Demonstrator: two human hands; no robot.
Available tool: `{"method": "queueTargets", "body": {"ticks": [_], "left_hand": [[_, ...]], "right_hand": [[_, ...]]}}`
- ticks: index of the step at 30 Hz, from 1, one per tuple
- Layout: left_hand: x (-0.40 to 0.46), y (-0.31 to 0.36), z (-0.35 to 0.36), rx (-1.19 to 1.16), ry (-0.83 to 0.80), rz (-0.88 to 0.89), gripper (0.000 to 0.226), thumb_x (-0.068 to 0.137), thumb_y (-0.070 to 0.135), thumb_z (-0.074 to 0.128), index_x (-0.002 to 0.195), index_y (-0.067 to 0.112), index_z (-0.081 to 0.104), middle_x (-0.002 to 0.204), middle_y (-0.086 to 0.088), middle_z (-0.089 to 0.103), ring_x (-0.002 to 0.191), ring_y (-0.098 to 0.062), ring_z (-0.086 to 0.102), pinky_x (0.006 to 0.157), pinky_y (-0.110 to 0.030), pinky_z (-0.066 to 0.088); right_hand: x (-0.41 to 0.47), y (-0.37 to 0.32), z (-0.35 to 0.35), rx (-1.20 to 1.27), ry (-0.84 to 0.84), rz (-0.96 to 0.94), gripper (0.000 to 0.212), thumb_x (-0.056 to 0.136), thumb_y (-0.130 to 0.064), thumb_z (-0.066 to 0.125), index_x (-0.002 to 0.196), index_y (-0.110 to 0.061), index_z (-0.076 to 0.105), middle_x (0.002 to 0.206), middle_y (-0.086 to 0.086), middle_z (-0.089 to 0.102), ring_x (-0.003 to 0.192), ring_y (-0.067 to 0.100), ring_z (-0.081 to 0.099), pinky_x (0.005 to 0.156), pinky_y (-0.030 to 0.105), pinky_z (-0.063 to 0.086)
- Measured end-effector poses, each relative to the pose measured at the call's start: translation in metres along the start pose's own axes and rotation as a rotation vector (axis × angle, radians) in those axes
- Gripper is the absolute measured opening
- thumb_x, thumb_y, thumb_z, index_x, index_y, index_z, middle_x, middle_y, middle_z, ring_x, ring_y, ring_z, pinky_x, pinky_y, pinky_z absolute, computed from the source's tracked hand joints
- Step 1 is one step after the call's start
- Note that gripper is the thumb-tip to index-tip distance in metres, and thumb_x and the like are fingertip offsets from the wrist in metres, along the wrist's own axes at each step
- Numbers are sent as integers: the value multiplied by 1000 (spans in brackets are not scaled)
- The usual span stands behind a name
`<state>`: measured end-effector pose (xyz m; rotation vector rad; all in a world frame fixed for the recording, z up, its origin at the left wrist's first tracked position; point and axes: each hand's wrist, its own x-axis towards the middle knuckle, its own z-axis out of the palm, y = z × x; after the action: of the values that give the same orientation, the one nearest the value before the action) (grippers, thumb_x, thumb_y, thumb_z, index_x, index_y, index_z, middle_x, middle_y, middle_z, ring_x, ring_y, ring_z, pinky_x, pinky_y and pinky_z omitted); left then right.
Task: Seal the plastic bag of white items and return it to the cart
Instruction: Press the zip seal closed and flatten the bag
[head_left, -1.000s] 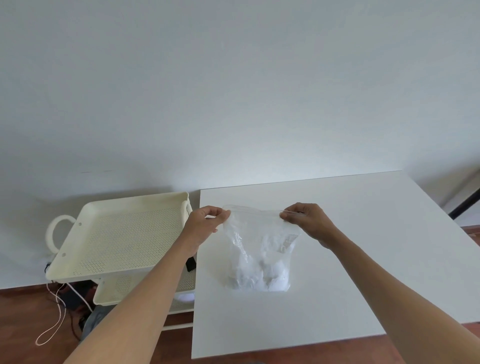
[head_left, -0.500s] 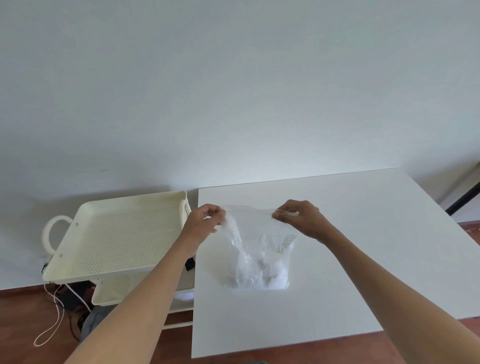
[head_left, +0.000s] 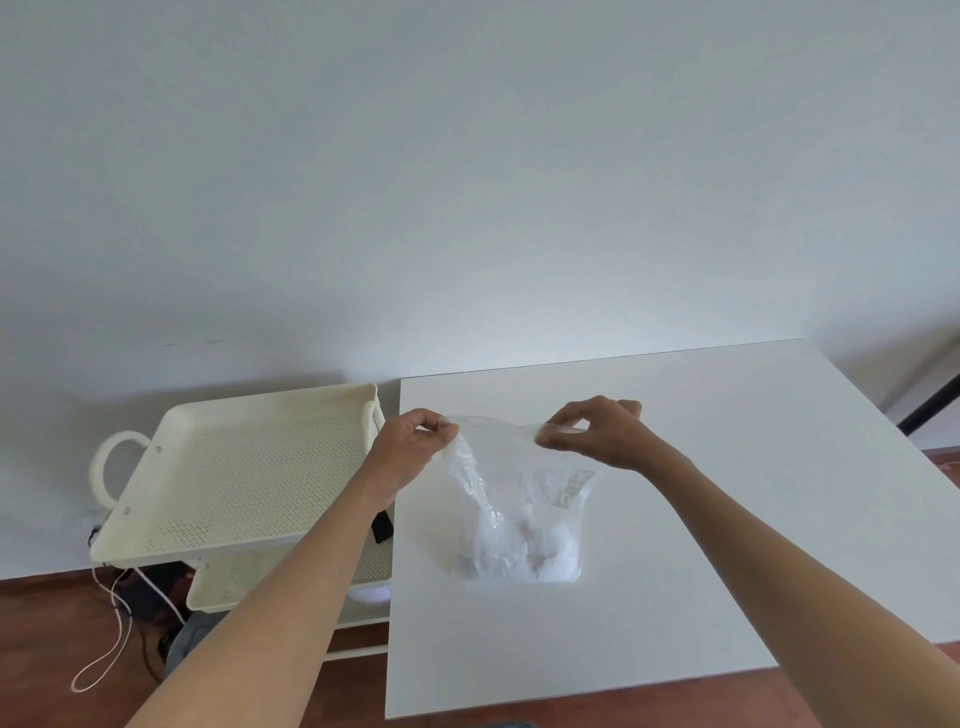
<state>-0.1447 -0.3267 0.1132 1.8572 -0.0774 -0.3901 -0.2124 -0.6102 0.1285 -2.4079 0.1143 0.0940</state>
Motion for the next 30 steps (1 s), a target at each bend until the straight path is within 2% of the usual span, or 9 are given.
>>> {"method": "queueTargets", "body": {"ticks": [2,5,10,13,16,21,26,28,30], "left_hand": [[-1,2,0,12,-11,-4,20,92,28,75,100,11,72,99,3,70,88,-13,60,86,-32,52],[-3,7,0,25,-52,20,20,90,29,77,103,13,73,106,2,72,90,-11,62,80,-26,52],[-1,10,-2,178,-91,60,22,91,33,75,104,14,74,87,4,68,80,-10,58,73,-17,45],[2,10,-2,231,-57,101,20,91,29,75,105,14,73,96,5,71,89,-6,62,69,-8,42],[4,10,-2,259,-53,148,19,91,26,75,103,11,73,105,4,74,100,-8,64,77,-11,44],[5,15,-1,334,-116,128,18,90,33,75,101,19,72,102,13,71,96,2,62,74,-16,42],[6,20,6,419,-127,164,24,89,35,76,102,15,71,107,11,70,102,-9,65,78,-17,47],[8,20,7,446,-106,188,22,91,32,74,102,13,70,107,9,70,102,-9,64,79,-14,45],[8,20,7,468,-94,209,19,92,30,73,102,14,70,106,9,68,100,-9,63,78,-12,43]], "right_hand": [[3,-2,1,-23,5,-6,24,85,-64,70,89,-42,78,100,-21,75,112,-5,54,94,31,16],[6,-3,5,-40,30,5,17,87,-58,71,84,-42,75,97,-23,75,112,3,52,94,32,16],[7,-7,8,-54,38,-6,16,89,-53,71,74,-47,67,91,-26,70,106,-6,46,98,30,13],[8,-5,7,-34,12,-5,15,90,-54,68,78,-47,70,97,-24,73,104,-21,38,95,30,14],[9,-7,6,-39,-12,-33,19,90,-59,67,86,-42,75,101,-24,74,106,-19,43,96,31,16],[9,-9,12,-76,51,-71,11,93,-46,69,82,-43,66,96,-25,71,99,-19,49,100,33,15],[9,-15,19,-43,95,-77,17,94,-39,69,78,-41,62,93,-22,69,98,-16,53,100,33,15],[10,-16,20,-53,69,-72,12,95,-43,67,84,-37,68,94,-22,69,98,-14,55,99,33,15],[11,-17,20,-71,27,-78,17,94,-49,65,90,-34,73,96,-21,71,98,-14,54,98,32,15]]}}
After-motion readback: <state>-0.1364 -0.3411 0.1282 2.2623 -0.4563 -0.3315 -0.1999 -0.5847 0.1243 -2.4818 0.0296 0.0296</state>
